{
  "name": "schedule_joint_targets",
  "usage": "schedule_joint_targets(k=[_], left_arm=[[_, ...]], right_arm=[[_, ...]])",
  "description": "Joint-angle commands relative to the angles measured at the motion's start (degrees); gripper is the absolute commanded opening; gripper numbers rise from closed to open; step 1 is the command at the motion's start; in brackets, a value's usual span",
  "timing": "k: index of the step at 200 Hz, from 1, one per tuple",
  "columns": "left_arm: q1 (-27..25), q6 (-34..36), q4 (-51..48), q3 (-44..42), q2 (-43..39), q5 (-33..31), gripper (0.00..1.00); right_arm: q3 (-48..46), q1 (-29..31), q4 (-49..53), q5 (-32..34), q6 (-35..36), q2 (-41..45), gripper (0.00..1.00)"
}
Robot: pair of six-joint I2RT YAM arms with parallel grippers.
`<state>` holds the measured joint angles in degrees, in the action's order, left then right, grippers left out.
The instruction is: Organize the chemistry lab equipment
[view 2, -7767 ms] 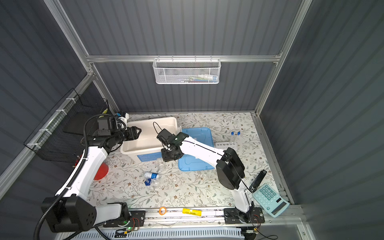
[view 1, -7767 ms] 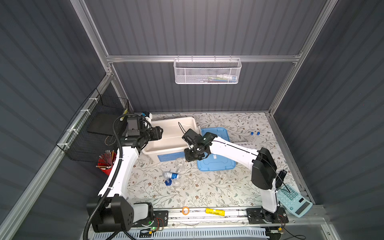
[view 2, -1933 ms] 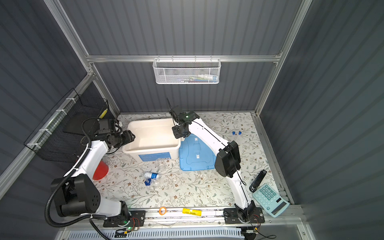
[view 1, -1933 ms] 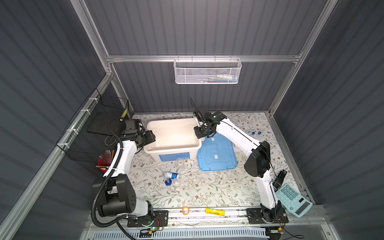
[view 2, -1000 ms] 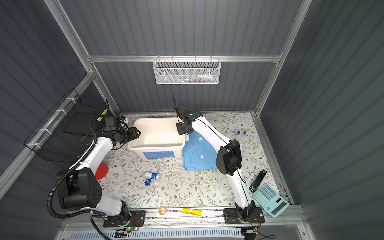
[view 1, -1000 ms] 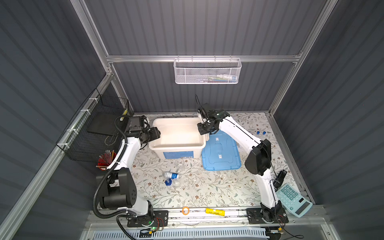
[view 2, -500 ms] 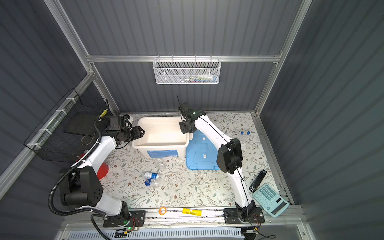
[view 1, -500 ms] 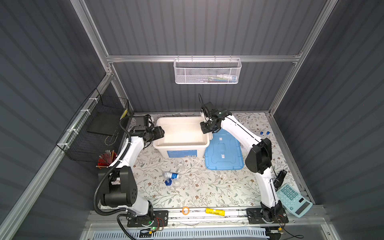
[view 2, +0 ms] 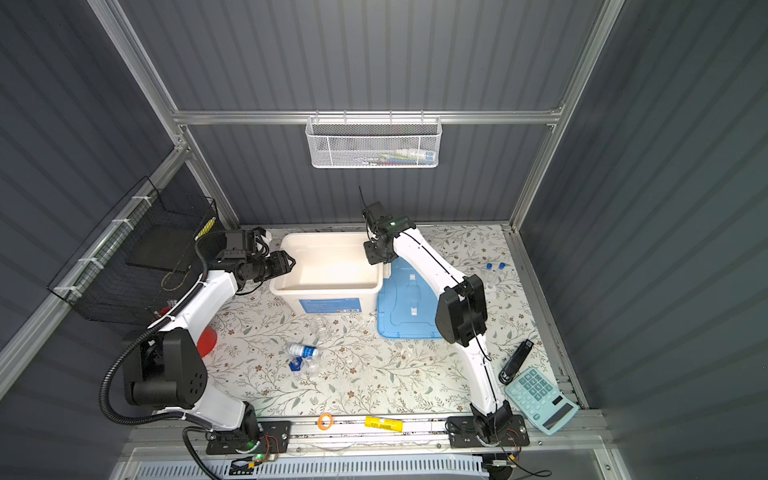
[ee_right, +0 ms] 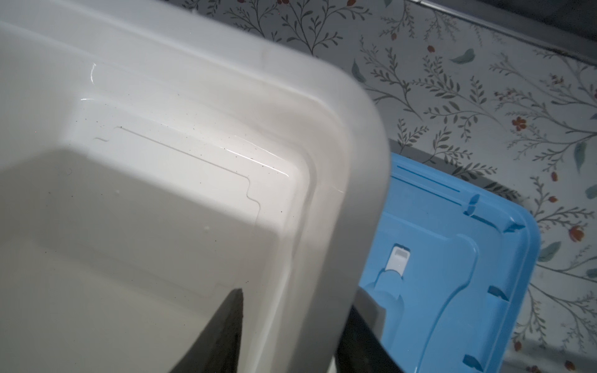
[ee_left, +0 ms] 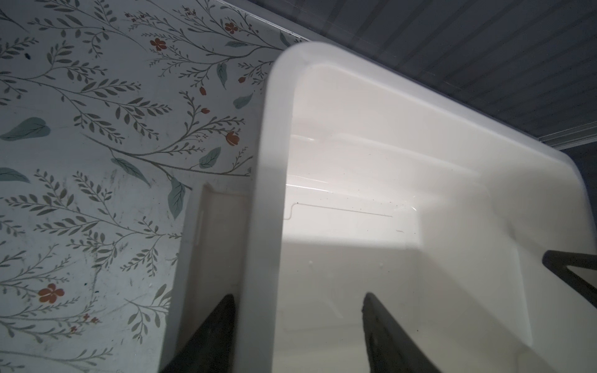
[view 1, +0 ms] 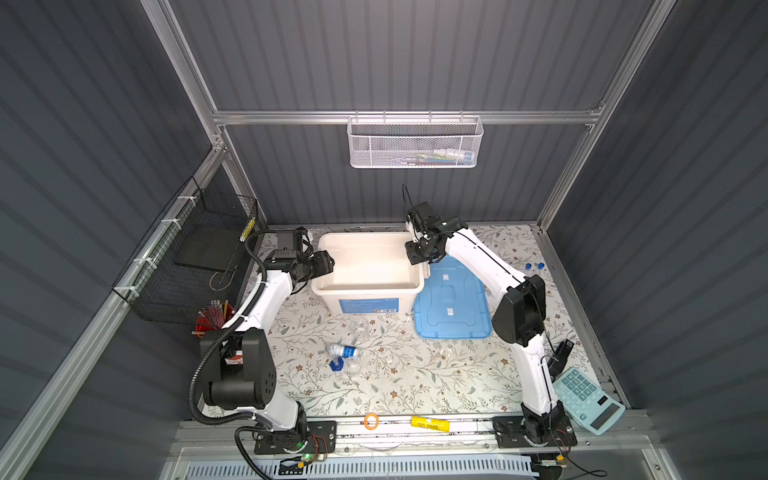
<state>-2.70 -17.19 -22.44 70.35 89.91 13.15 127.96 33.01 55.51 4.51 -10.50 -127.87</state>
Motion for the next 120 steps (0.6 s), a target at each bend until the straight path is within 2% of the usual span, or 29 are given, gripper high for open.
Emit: schedule_joint_targets(k=[1,22,58,91,120], left_arm=[[-0.6,0.6,-1.9,0.7,-1.1,1.3,0.63],[-0.5,1.5,-3.0,1.4,-2.1,0.6,0.64],[1.0,3.1,-5.2,5.0,-3.5,1.1,0.66],[2.4,5.2,-7.4,8.3,-5.5,1.4,0.68],[3.3,6.3,-8.0,7.0,-9.8,1.8,0.69]], right_arm=[[4.2,-0.4,1.8,1.1,1.9,1.7,0.54],[8.0,-0.5,3.0,0.9,2.4,1.7,0.60],[12.9,0.5,6.5,-0.3,0.6,4.8,0.60],[3.0,7.1,7.1,0.6,-2.7,13.1,0.60],[-7.3,15.4,6.2,0.2,-7.0,19.2,0.60]])
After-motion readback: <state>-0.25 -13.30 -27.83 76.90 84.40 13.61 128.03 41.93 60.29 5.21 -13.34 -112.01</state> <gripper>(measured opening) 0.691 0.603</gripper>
